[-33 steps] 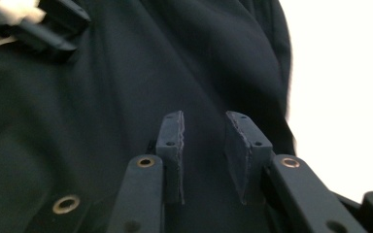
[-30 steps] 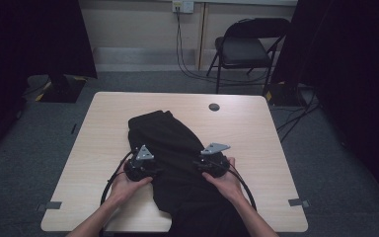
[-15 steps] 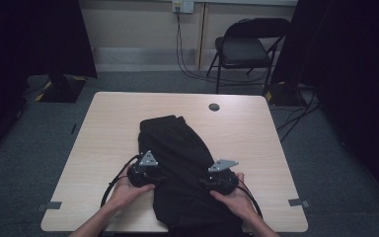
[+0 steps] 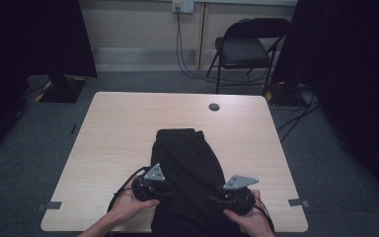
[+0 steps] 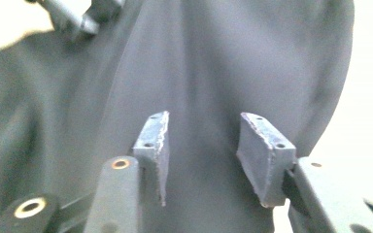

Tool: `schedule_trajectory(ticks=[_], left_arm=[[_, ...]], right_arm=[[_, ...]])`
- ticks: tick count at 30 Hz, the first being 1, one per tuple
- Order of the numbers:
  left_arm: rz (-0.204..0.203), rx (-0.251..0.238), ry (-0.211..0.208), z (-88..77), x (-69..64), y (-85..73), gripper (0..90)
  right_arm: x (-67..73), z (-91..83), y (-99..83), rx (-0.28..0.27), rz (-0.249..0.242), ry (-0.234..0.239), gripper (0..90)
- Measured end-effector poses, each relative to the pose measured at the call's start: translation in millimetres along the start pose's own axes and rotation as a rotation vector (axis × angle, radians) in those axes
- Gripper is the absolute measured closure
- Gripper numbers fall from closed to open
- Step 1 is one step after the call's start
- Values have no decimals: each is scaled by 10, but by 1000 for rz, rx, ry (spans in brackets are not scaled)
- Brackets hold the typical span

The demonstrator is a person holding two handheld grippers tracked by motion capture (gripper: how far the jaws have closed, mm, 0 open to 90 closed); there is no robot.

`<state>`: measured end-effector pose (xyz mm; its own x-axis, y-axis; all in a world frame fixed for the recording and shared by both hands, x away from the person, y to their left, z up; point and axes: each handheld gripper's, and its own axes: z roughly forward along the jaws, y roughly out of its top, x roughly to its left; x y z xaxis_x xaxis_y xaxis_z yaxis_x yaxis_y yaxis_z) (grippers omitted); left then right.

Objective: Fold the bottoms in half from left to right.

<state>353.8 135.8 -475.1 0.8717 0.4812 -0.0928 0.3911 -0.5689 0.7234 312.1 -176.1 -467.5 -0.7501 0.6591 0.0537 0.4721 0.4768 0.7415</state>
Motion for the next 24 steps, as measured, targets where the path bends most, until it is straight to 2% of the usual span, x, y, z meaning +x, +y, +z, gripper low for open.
schedule_trajectory(ticks=[1, 3, 4, 6, 8, 12, 13, 15, 18, 19, 21, 23, 24], left_arm=[[-13, -23, 13, -18, 36, 24, 530], [-49, -52, 70, -35, 170, 67, 539], [-58, -54, 99, -25, 230, 65, 541], [-81, -36, 130, 30, 320, 35, 543], [-76, 0, 134, 94, 359, -3, 546], [-76, 38, 124, 145, 367, -33, 537], [-61, 32, 133, 149, 351, -52, 536], [-46, 40, 139, 143, 318, -59, 530], [-40, 67, 115, 108, 282, -60, 518], [-43, 68, 109, 97, 285, -58, 518], [-52, 51, 97, 66, 305, -55, 524], [-58, 4, 112, -2, 336, -22, 526], [-67, -36, 125, -52, 366, 3, 525]], right_arm=[[-51, -13, 70, -34, 11, -14, 565], [-155, 23, 217, -69, 14, -45, 599], [-207, 74, 287, -79, 11, -66, 601], [-324, 229, 423, -68, 15, -81, 604], [-436, 440, 557, -51, 12, -99, 585], [-572, 794, 713, -13, 20, -114, 547], [-592, 859, 731, -6, 21, -120, 532], [-628, 1002, 740, 1, 41, -139, 504], [-640, 1126, 671, 33, 59, -146, 491], [-643, 1128, 645, 15, 68, -139, 491], [-631, 1122, 619, 0, 68, -140, 496], [-604, 1108, 604, 1, 56, -126, 497], [-578, 1100, 591, -2, 49, -120, 502]])
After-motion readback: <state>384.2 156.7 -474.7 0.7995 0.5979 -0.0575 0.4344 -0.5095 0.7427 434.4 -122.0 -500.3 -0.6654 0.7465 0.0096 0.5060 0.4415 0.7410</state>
